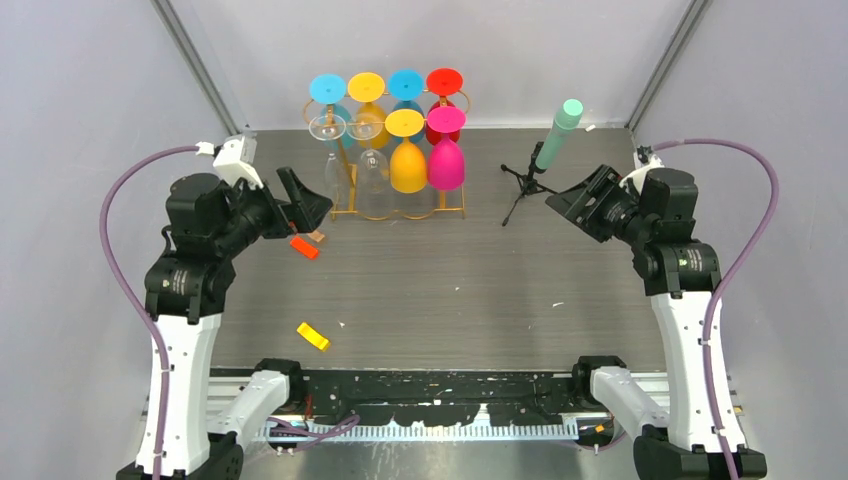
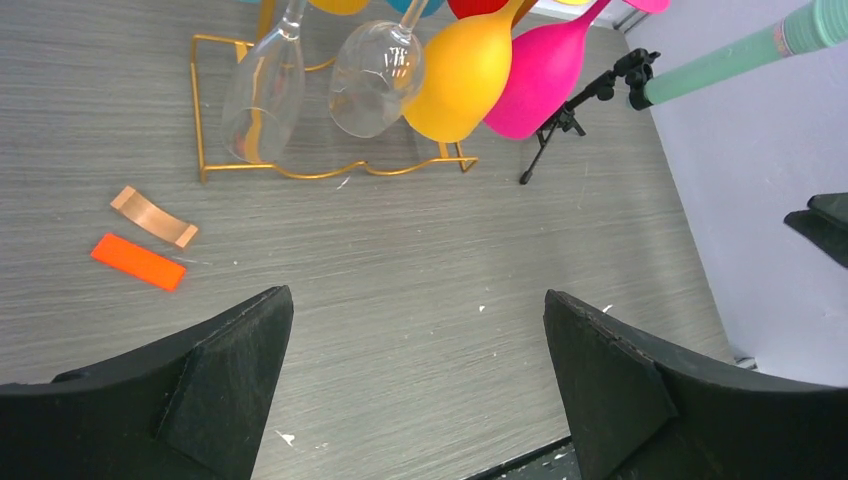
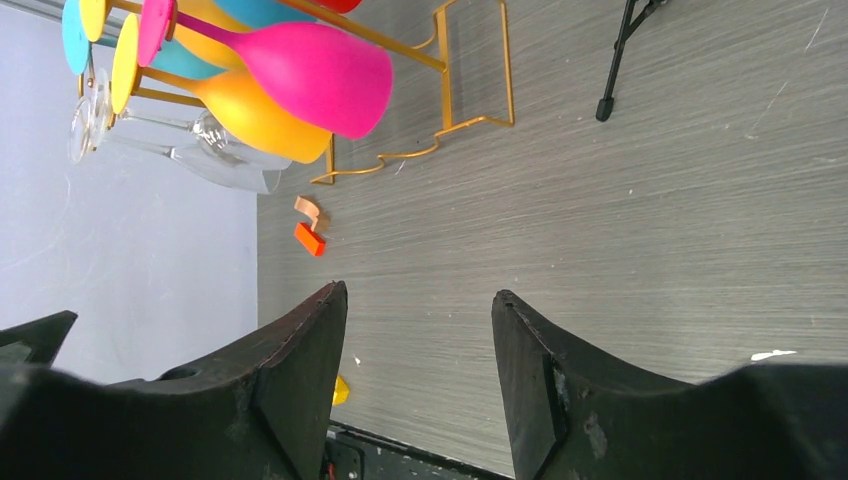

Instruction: Take the wine glass off the wine glass rack

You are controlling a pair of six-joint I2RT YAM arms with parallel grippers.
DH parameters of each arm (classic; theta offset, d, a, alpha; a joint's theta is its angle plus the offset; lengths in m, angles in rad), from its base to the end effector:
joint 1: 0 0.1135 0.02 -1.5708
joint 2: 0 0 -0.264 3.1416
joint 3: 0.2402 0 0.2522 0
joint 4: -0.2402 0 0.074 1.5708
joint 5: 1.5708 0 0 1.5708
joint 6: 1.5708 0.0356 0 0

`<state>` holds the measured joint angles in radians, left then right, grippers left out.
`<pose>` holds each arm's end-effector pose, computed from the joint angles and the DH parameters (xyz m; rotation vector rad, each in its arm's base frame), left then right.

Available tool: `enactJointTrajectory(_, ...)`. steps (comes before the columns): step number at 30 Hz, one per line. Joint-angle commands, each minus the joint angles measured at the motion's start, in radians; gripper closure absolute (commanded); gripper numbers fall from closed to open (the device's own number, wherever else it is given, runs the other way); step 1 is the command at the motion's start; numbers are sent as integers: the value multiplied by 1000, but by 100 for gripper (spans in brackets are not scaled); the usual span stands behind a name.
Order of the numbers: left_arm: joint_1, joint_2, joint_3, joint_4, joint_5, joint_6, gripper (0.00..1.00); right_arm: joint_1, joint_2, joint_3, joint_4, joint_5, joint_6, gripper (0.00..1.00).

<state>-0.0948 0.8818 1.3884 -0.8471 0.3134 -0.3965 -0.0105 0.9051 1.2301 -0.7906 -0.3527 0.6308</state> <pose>0.1373 -0.0241 0.4526 -0.0771 1.9429 -0.6282 0.1660 0.0106 0.4080 0.4376 2.0412 0.7427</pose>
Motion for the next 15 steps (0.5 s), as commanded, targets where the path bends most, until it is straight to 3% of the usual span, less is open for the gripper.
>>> enactJointTrajectory(1, 4, 15, -41, 96, 4, -44, 0, -4, -18, -47, 100, -43, 67, 39)
enactJointTrajectory(7, 4, 29, -99, 162, 18, -59, 0, -4, -3, -98, 153, -54, 98, 39)
enactJointTrajectory(15, 6, 196, 25, 219, -34, -185, 0, -2, 16, -135, 216, -89, 149, 41)
